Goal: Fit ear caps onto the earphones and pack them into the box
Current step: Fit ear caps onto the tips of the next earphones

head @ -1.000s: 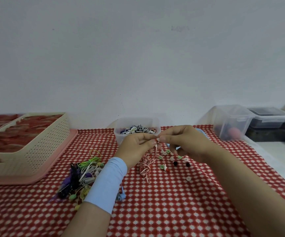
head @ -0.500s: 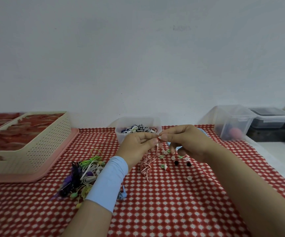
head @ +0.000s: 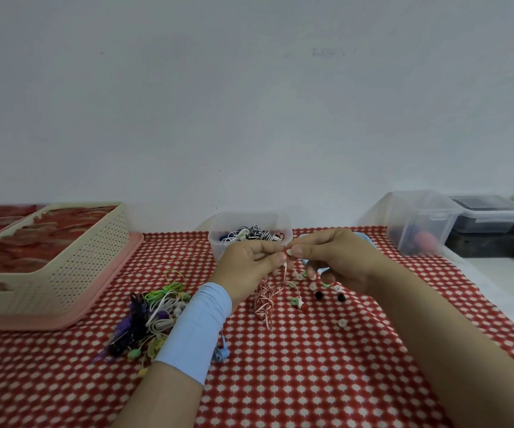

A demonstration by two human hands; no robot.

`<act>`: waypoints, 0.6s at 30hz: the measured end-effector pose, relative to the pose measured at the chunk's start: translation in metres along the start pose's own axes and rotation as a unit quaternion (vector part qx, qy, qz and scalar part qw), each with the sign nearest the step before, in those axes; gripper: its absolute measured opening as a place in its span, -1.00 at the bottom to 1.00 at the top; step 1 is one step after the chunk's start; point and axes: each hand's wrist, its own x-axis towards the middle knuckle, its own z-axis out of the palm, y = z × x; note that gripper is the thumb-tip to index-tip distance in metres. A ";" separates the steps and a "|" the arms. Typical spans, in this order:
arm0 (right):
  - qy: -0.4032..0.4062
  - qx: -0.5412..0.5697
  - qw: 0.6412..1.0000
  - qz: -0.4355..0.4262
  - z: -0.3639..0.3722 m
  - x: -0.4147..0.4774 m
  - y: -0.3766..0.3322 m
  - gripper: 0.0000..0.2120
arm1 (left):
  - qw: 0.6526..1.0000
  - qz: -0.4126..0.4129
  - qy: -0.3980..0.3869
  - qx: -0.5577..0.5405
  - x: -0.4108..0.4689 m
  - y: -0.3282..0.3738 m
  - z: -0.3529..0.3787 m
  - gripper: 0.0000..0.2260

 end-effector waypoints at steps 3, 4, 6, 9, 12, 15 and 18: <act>0.003 0.002 1.000 0.005 0.001 0.002 0.002 -0.88 | 1.000 0.003 0.003 -0.009 0.000 -0.001 0.000 -0.86; 0.004 0.006 1.000 0.008 0.001 0.002 0.003 -0.89 | 1.000 0.005 0.003 -0.012 0.000 -0.002 0.000 -0.86; 0.004 0.008 1.000 0.014 0.001 0.002 0.003 -0.89 | 1.000 0.010 0.004 -0.005 0.000 -0.003 0.001 -0.87; 0.019 -0.014 1.000 0.021 0.003 0.001 0.002 -0.89 | 1.000 0.016 0.004 0.004 0.000 -0.004 0.002 -0.86; 0.021 -0.007 0.998 0.058 0.001 0.001 0.000 -0.90 | 0.999 0.027 -0.004 0.022 0.001 -0.003 0.002 -0.86; 0.017 -0.016 0.995 0.095 0.000 0.000 0.001 -0.91 | 0.996 0.041 -0.016 0.079 0.001 -0.004 0.004 -0.83; 0.040 -0.018 0.993 0.105 0.003 0.002 0.004 -0.90 | 0.996 0.032 0.001 0.089 0.001 -0.008 0.005 -0.84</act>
